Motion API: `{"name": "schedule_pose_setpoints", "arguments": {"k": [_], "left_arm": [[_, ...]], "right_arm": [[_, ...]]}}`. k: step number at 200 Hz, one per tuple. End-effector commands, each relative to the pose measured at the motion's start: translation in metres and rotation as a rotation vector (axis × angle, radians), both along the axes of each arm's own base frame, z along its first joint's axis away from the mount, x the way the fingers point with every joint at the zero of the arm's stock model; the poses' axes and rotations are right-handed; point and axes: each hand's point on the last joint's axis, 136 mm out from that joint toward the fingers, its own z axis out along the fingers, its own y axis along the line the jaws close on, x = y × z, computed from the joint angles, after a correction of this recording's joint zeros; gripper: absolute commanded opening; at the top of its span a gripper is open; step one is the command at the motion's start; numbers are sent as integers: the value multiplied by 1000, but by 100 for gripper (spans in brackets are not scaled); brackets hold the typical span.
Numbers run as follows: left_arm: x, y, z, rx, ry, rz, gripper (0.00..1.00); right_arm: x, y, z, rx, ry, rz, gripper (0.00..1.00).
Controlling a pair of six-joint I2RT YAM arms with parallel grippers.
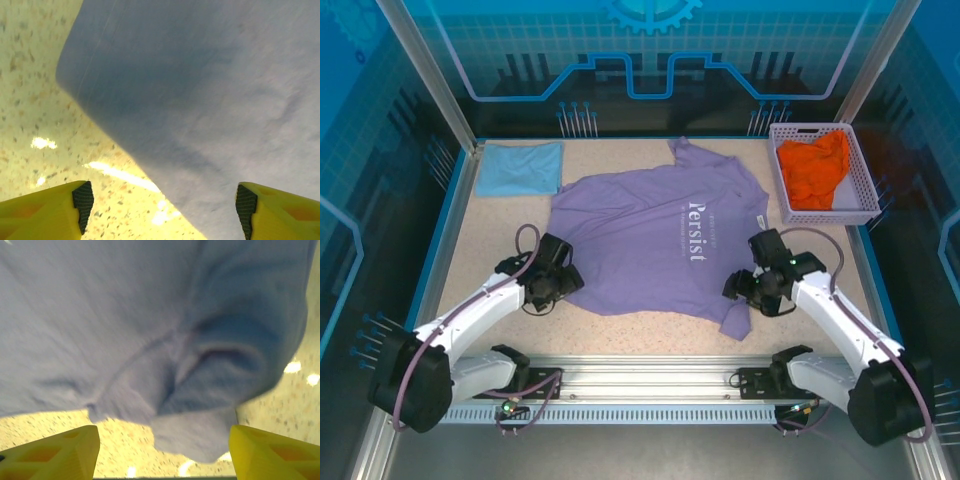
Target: Fold and stack the t-shirts
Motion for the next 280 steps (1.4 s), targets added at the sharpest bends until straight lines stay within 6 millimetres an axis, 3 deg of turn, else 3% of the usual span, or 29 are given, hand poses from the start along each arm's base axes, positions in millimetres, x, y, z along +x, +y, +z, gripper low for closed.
{"name": "schedule_pose_setpoints", "arguments": {"k": [1, 31, 62, 100, 137, 146, 157, 165, 186, 198, 236, 280], "left_arm": [[-22, -9, -12, -62, 84, 8, 74], [-26, -10, -22, -78, 88, 27, 73], [-10, -21, -29, -105, 85, 18, 71], [6, -30, -39, -133, 67, 39, 61], [20, -28, -44, -83, 76, 26, 50], [22, -28, -46, -76, 84, 22, 42], [24, -27, -46, -64, 91, 22, 32], [24, -25, -45, -52, 92, 24, 25], [25, -21, -37, -26, 87, 20, 10], [28, -19, -29, -12, 74, 20, 4], [48, -22, -2, -12, 47, 0, 4], [98, -22, 26, -10, 58, -37, 11]], "right_arm": [[-20, 11, -8, 61, 56, -34, 70], [-33, 16, -18, 54, 80, 20, 68], [-39, 21, -36, 72, 107, 35, 65], [-41, 23, -55, 53, 156, 58, 61], [-34, 27, -61, 42, 169, 75, 47], [-33, 27, -61, 38, 174, 76, 37], [-33, 27, -60, 32, 172, 76, 32], [-33, 26, -60, 32, 166, 73, 20], [-34, 26, -52, 43, 142, 60, 1], [-33, 27, -43, 63, 117, 55, 0], [-13, 38, -1, 150, -5, 21, 0], [35, 36, 31, 229, -71, -122, 0]]}}
